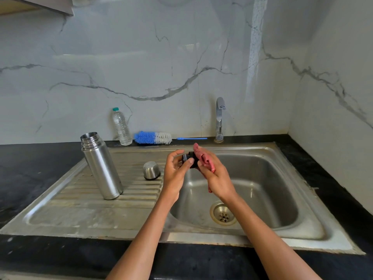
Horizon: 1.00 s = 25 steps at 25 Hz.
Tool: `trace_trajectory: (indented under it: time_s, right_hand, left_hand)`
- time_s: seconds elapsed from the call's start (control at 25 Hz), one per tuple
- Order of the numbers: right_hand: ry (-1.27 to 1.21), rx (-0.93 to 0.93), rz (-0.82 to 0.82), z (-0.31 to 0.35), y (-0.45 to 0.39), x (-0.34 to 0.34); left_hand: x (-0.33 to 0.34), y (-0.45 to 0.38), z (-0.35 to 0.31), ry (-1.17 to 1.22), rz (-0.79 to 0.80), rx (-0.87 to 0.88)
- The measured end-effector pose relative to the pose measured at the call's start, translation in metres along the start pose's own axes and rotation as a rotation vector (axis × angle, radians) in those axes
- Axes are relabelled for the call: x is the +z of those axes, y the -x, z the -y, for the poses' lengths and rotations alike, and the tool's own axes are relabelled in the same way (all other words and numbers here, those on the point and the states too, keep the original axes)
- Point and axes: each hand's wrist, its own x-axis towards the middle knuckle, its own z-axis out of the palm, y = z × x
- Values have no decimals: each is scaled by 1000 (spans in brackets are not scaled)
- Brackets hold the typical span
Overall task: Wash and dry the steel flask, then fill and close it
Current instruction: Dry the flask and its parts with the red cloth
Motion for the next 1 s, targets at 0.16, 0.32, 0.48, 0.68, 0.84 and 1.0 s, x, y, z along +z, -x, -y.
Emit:
trace_trajectory:
  time_s: [0.16,0.32,0.48,0.68,0.84,1.0]
  right_hand:
    - [359,-132,93,-5,1,-2]
    - [311,-133,126,-5,7,8]
    - [50,47,44,-1,12,22]
    - [-291,237,-153,3,8,29]
    - [-571,375,-238,6,2,23]
    - [-799,475,-299,9,1,19]
  left_hand:
    - [1,-2,0,93,-142,-38]
    - [2,-4,-3,429,-194,-112]
    - [2,-2,-1,522,-121,-170]
    - [-1,-5,2,420,-30,-174]
    - [-3,-4,-1,253,72,-146]
    - [5,1,-2,33,47,-39]
